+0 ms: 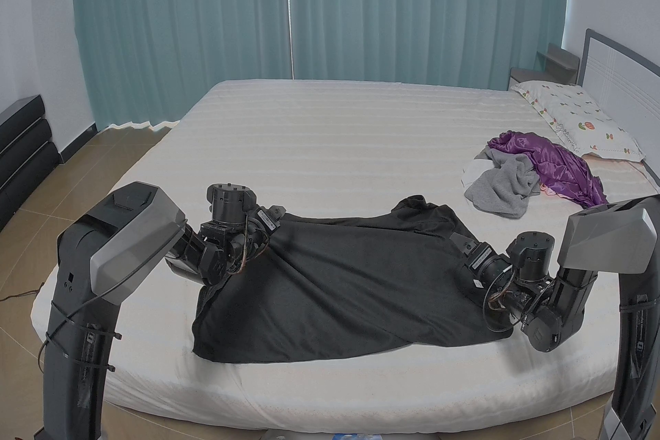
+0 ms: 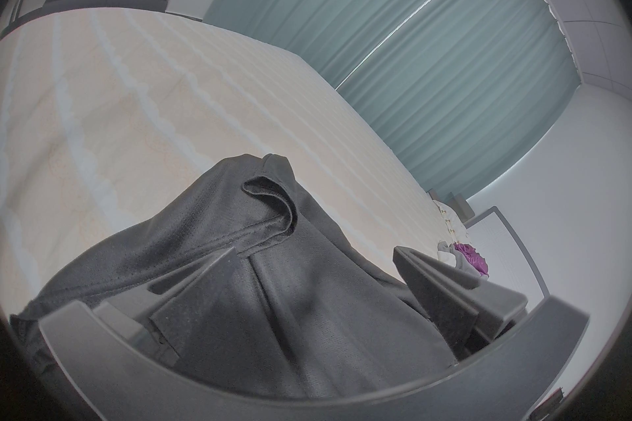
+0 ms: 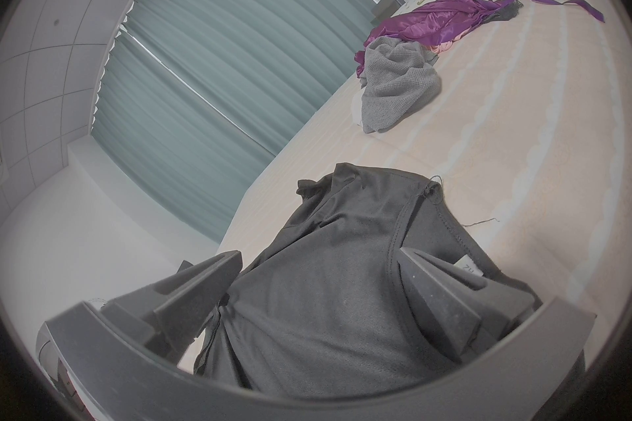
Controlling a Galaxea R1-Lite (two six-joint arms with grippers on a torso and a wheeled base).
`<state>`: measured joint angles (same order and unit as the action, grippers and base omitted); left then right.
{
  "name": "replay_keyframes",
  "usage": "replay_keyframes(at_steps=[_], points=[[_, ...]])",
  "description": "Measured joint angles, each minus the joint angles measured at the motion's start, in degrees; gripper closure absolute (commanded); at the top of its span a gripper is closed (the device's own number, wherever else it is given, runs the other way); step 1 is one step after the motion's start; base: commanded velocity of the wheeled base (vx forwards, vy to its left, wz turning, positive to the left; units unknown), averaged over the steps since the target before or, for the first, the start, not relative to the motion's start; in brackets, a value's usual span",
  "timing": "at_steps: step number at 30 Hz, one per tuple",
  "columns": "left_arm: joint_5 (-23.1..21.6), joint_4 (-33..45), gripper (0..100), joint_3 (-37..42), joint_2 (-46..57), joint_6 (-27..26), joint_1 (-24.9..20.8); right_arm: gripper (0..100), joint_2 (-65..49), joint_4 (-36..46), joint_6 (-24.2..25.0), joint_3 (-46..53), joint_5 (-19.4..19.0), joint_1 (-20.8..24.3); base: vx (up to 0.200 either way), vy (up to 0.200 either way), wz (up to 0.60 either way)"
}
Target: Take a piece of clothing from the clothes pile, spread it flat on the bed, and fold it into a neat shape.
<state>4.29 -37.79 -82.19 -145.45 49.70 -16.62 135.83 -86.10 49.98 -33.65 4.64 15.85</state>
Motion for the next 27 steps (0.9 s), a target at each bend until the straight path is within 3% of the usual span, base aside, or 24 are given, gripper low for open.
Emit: replay_keyframes(at_steps=[16,27], points=[[0.2,-0.1,0,-2.3,-3.0,0.1,3.9,0,0.2,0.0,0.0,0.0,0.0,0.0,0.000,0.000,0.00],[2.1,-0.1,0,-5.7,-3.8,0.0,11.2,0,0.3,0.0,0.0,0.0,0.1,-0.1,0.000,0.000,0.00]])
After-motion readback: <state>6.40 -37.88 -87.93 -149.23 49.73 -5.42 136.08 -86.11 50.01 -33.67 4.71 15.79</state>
